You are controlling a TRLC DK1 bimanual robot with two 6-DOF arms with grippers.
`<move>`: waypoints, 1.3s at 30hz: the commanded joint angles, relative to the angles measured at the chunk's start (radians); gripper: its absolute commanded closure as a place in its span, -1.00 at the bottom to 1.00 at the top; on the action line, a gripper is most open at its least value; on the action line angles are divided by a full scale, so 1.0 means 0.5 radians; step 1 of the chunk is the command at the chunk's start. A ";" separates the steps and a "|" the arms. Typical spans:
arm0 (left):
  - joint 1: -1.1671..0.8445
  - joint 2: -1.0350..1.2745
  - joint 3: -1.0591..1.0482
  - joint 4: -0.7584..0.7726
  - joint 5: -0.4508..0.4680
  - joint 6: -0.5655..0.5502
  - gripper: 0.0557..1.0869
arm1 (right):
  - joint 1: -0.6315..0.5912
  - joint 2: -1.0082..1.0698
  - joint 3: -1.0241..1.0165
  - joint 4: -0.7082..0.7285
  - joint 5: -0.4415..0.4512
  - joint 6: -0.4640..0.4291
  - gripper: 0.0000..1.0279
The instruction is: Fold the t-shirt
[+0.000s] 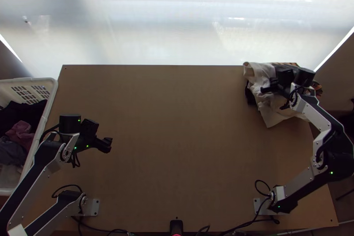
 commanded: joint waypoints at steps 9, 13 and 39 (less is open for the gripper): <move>0.010 -0.023 -0.014 0.002 -0.001 0.003 -0.90 | 0.004 0.142 -0.330 0.019 0.154 -0.376 0.95; 0.010 -0.005 0.004 0.008 -0.007 0.003 -0.90 | -0.058 0.139 -0.342 0.041 0.170 -0.388 0.95; 0.069 -0.597 -0.293 0.554 -0.155 -0.255 -0.90 | 0.136 -1.346 -1.321 0.888 0.679 -0.256 -0.90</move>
